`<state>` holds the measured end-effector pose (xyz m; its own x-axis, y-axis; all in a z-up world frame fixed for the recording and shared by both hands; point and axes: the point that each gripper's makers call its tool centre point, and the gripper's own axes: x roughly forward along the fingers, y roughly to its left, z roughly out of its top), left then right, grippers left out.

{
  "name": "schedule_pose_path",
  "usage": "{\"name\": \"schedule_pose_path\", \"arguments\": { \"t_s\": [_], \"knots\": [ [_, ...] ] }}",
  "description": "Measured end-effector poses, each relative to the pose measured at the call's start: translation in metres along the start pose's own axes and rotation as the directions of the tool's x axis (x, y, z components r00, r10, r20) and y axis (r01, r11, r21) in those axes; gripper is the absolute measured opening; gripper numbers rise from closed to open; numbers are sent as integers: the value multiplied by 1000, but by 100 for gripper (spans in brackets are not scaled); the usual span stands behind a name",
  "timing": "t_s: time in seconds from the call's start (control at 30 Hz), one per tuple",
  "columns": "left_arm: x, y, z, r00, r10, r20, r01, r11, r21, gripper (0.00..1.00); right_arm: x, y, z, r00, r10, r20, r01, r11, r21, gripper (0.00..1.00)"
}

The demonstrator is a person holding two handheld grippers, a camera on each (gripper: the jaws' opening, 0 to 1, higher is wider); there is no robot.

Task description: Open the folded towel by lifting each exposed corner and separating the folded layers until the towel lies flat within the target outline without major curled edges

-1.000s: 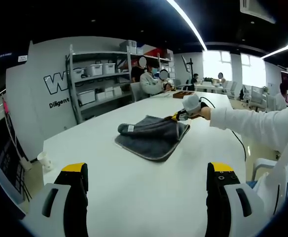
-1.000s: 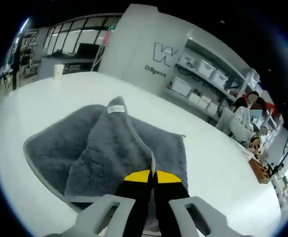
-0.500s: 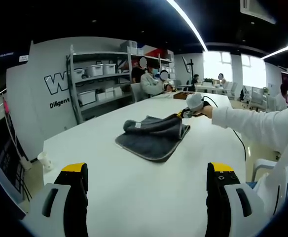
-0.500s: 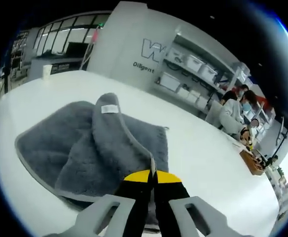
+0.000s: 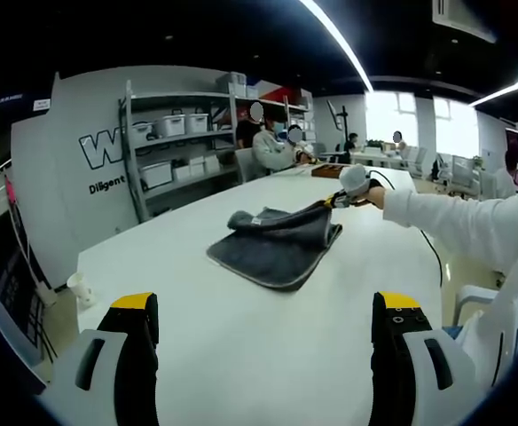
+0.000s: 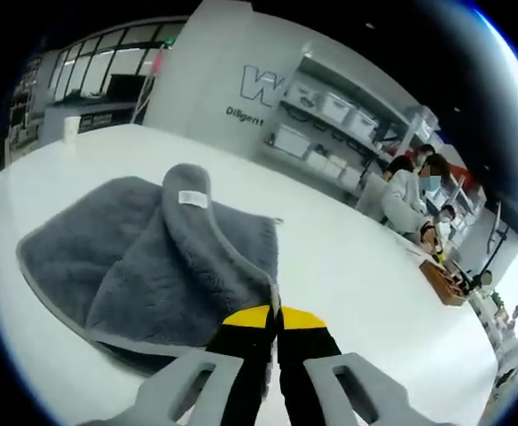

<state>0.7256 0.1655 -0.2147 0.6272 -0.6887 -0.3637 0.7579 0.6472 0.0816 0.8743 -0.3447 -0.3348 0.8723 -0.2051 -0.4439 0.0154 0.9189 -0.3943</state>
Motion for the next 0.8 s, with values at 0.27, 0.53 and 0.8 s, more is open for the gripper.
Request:
{"name": "schedule_pose_path", "arguments": {
  "t_s": [0.27, 0.53, 0.8],
  "knots": [
    [1, -3, -1, 1000, 0, 0, 0, 1000, 2, 99, -3, -8, -4, 1000, -17, -4, 17, 1000, -4, 0],
    [1, -2, 0, 1000, -2, -1, 2, 1000, 4, 99, -11, -18, -10, 999, -43, -13, 43, 999, 7, 0],
    [1, -3, 0, 1000, -4, -3, 4, 1000, 6, 99, -13, -34, -17, 997, -75, -24, 75, 997, 15, 0]
  ]
}}
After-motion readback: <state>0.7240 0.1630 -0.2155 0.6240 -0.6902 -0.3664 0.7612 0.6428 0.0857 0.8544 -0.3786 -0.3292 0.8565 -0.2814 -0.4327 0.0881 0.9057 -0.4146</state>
